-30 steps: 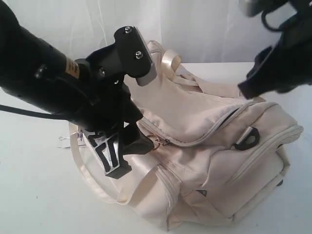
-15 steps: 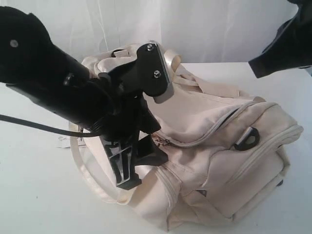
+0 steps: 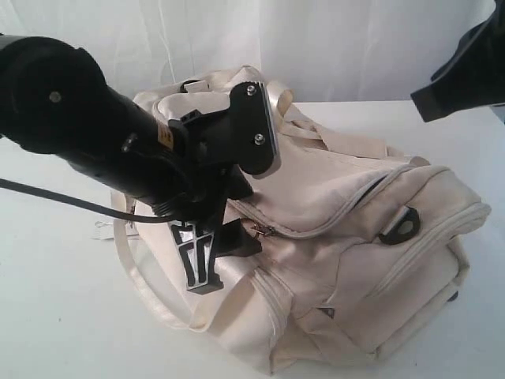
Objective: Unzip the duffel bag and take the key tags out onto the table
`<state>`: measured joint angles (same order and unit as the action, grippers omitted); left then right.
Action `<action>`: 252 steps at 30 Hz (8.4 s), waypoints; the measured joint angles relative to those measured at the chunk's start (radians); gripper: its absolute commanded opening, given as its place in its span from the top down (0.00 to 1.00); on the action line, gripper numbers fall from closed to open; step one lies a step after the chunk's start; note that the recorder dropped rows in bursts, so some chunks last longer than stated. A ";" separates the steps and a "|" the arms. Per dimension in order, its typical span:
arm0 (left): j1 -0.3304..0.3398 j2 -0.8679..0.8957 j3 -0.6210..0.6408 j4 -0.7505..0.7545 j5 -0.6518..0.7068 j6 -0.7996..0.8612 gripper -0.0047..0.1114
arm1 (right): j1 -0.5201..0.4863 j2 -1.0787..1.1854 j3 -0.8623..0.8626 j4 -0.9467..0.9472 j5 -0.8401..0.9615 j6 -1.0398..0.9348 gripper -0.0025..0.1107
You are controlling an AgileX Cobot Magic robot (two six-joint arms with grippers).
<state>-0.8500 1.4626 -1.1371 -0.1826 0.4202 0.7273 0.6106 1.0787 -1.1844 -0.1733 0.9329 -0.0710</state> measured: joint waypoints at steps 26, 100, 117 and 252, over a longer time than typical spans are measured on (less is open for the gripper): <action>0.000 0.040 0.000 0.030 0.034 -0.306 0.38 | 0.000 0.000 0.000 0.002 -0.004 -0.002 0.98; 0.000 0.028 -0.154 0.100 0.130 -0.435 0.96 | 0.000 0.000 0.000 0.002 -0.008 -0.002 0.98; 0.000 0.027 -0.174 0.225 0.188 -0.435 0.96 | 0.000 0.000 0.123 0.425 -0.003 -0.561 0.42; 0.000 0.126 -0.308 0.149 0.396 -0.644 0.96 | 0.111 0.000 0.438 0.444 -0.569 -0.923 0.33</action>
<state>-0.8500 1.5887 -1.4446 -0.0335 0.8166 0.0837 0.7216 1.0787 -0.7464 0.2710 0.3636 -0.9941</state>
